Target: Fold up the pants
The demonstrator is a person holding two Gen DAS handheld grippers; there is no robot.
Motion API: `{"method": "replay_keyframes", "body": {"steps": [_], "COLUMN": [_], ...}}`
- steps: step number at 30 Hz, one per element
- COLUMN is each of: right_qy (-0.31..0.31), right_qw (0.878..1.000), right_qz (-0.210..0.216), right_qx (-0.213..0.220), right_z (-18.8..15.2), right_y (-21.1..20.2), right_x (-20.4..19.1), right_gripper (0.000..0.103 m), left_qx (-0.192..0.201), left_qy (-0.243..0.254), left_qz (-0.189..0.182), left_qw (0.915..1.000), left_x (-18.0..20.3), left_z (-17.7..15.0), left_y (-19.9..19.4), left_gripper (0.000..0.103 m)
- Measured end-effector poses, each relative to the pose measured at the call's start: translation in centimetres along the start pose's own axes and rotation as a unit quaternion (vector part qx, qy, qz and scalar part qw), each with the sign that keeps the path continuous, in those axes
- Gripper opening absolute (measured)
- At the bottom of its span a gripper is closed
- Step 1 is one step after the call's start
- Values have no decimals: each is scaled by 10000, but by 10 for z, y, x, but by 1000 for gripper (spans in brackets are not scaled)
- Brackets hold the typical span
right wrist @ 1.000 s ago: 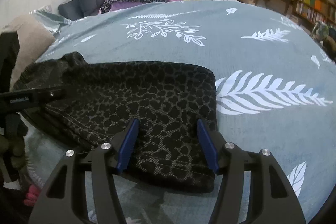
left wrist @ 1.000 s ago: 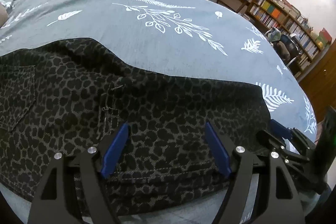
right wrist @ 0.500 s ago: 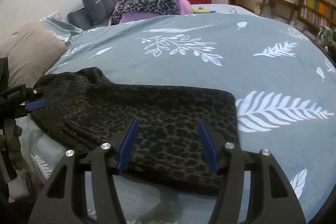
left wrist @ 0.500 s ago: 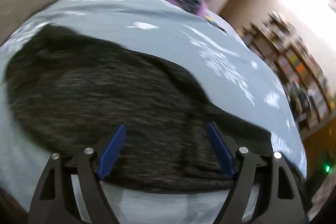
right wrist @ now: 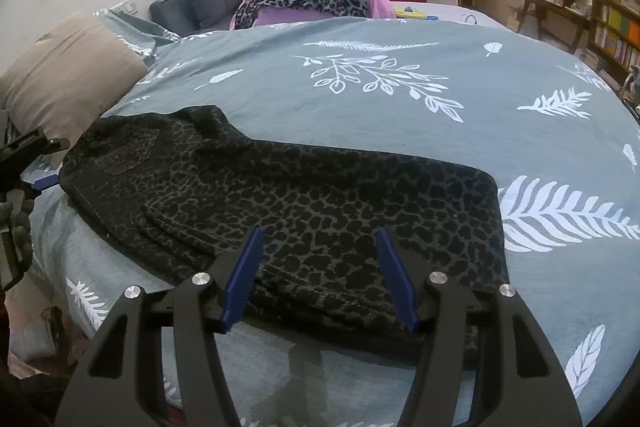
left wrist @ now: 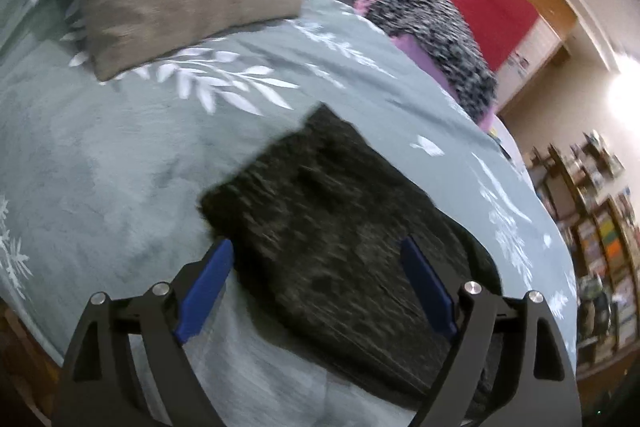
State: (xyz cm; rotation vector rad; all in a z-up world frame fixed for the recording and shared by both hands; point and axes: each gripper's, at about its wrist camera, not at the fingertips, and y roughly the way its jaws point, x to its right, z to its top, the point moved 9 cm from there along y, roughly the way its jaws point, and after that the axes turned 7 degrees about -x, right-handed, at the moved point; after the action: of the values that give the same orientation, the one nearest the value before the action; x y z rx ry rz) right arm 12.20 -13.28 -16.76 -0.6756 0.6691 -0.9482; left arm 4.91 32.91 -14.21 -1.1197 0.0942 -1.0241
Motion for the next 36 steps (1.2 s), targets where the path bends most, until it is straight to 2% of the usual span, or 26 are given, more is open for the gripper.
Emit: {"method": "replay_keyframes", "body": {"steps": [4,7,18,22,25,28,31,36], "right_qy": [-16,-12,-25,-23,-30,-27,4,95], "right_qw": [10000,10000,9999,9999,9998,9998,9997,9995], "right_qz": [8,22,64,113,144,161,172,236], "right_qx": [-35,-41,-97,-119,-129,-140,-147,-200], "right_z": [-2,-2,-4,-6,-7,-9,-8,-9], "right_y": [1,2,5,6,7,8,9,12], "right_x": [-1,-2,-5,-8,-10,-12,-11,-10], "right_gripper": [60,60,60,60,60,60,60,60], "left_qx": [31,-125,-90,-178,-190,-153,-109,-56], "left_qy": [-136,-279,-352,-346,-414,-560,-703,-606], "left_qz": [173,37,-257,-273,-268,-515,-949,-1432], "left_qw": [9998,9995,9990,9989,9986,9970,9929,9878], "left_x": [-17,-24,-29,-23,-22,-21,-20,-13], "left_z": [5,4,13,18,20,22,24,24], "left_y": [7,19,38,45,47,43,35,29], "left_gripper": [85,85,89,97,98,98,98,96]}}
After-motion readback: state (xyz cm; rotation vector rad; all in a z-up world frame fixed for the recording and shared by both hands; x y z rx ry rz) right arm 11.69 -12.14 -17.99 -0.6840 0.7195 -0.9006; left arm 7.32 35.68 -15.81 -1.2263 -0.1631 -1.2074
